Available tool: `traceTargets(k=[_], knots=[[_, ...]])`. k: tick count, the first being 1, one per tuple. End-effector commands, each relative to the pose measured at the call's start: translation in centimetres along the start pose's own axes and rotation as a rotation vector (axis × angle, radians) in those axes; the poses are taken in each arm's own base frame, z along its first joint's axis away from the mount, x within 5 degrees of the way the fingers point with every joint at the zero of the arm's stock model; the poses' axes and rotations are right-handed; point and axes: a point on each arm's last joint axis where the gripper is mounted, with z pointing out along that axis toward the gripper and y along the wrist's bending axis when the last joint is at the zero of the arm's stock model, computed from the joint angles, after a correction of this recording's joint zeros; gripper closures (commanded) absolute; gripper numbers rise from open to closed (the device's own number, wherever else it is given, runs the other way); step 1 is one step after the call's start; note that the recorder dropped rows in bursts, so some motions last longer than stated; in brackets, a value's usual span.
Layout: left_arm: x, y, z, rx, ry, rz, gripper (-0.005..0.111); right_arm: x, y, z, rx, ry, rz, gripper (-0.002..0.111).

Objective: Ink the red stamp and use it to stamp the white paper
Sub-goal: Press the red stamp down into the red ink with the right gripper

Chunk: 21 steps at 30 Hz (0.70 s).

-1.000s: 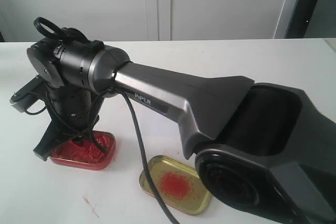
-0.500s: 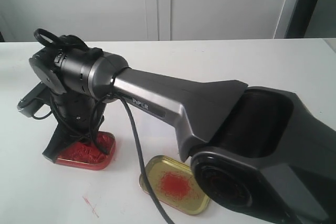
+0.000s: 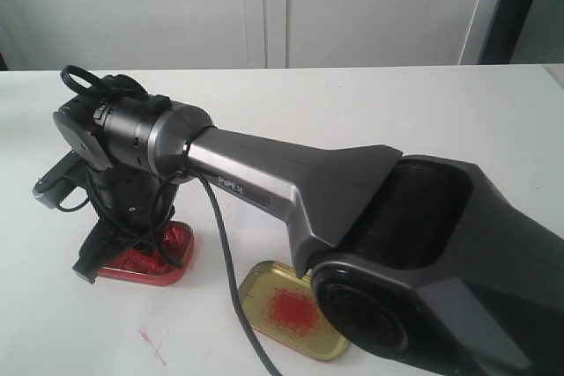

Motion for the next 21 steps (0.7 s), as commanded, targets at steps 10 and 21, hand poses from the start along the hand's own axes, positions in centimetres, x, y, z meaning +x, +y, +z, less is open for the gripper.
traceTargets(k=[10,21], knots=[[0.4,0.0,0.1,0.000,0.012,-0.002,0.107,1.2,1.5,6.0,-0.098,0.117,0.013,0.108],[0.4,0.0,0.1,0.000,0.012,-0.002,0.107,1.7,1.9,7.5,-0.115,0.146,0.017,0.108]])
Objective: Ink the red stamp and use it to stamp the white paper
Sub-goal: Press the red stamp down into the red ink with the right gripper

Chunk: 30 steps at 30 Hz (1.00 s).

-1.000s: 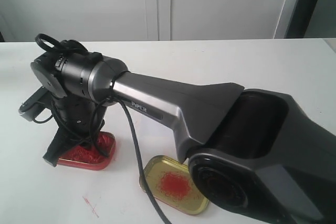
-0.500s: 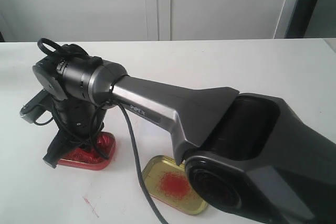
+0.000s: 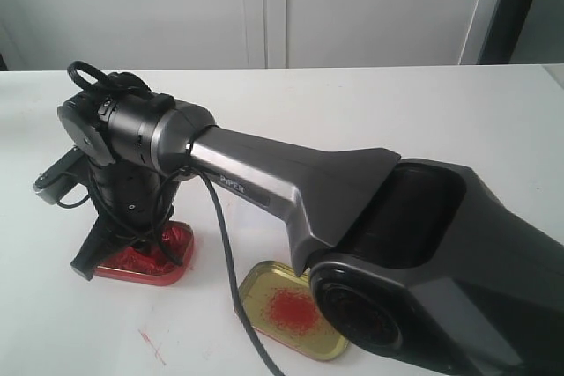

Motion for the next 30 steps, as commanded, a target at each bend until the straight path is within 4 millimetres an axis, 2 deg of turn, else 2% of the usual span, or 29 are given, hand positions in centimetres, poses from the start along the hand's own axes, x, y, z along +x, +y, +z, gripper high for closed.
traceTargets(k=[1,6,11,30], knots=[[0.4,0.0,0.1,0.000,0.012,-0.002,0.107,1.4,1.1,5.8,-0.075,0.111,0.007,0.108],[0.4,0.0,0.1,0.000,0.012,-0.002,0.107,1.3,1.1,5.5,-0.075,0.107,0.007,0.108],[0.4,0.0,0.1,0.000,0.012,-0.002,0.107,1.0,1.0,4.4,-0.072,0.083,0.015,0.108],[0.4,0.0,0.1,0.000,0.012,-0.002,0.107,-0.1,-0.1,-3.6,-0.028,-0.069,0.091,0.108]])
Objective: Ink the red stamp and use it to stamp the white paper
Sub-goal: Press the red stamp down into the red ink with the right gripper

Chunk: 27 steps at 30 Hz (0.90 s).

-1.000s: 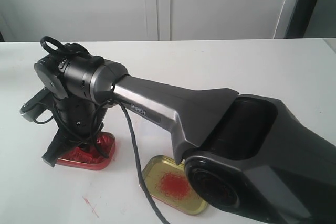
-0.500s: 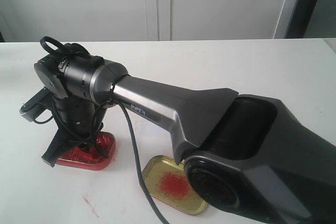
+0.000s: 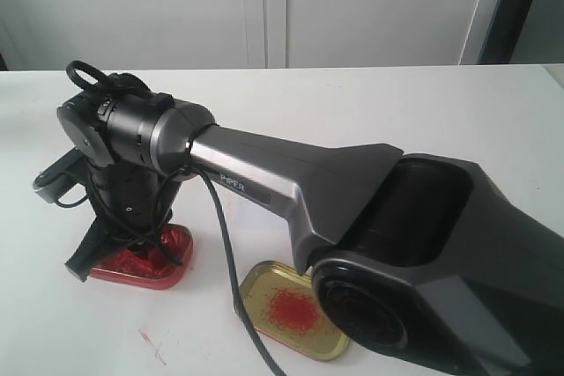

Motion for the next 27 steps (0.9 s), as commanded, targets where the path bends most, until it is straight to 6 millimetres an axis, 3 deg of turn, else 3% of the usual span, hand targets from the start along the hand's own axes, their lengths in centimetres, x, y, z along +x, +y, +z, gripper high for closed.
traceTargets(k=[1,13,24,27], knots=[[0.4,0.0,0.1,0.000,0.012,-0.002,0.107,-0.1,-0.1,-1.7,-0.007,-0.023,0.030,0.108],[0.4,0.0,0.1,0.000,0.012,-0.002,0.107,-0.2,-1.4,-4.0,0.014,-0.066,0.073,0.108],[0.4,0.0,0.1,0.000,0.012,-0.002,0.107,-0.2,-1.4,-4.0,0.013,-0.064,0.095,0.108],[0.4,0.0,0.1,0.000,0.012,-0.002,0.107,0.0,-1.4,-2.6,-0.013,-0.037,0.120,0.108]])
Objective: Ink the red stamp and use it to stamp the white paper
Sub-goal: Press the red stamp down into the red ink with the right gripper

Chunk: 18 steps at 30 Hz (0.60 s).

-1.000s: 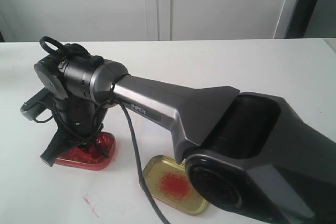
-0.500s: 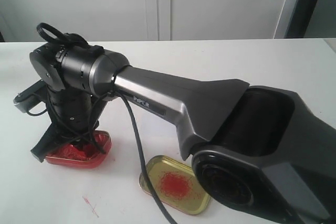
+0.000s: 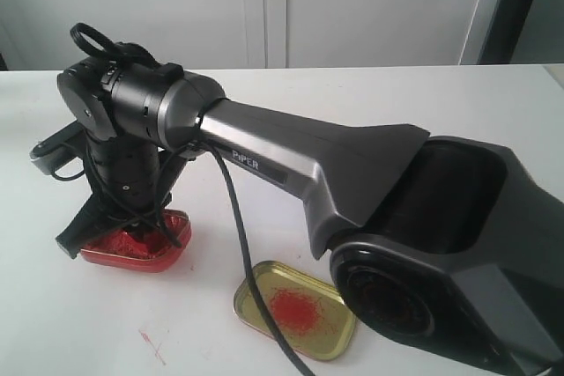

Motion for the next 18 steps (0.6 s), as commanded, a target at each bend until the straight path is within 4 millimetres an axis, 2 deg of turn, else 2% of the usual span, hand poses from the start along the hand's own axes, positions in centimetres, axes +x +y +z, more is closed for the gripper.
traceTargets(k=[1,5,18], knots=[[0.4,0.0,0.1,0.000,0.012,-0.002,0.107,0.1,-0.5,0.8,-0.025,0.015,0.042,0.108],[0.4,0.0,0.1,0.000,0.012,-0.002,0.107,0.2,-0.4,1.4,-0.091,0.021,0.080,0.108],[0.4,0.0,0.1,0.000,0.012,-0.002,0.107,0.2,-2.9,1.6,-0.197,0.018,0.208,0.108]])
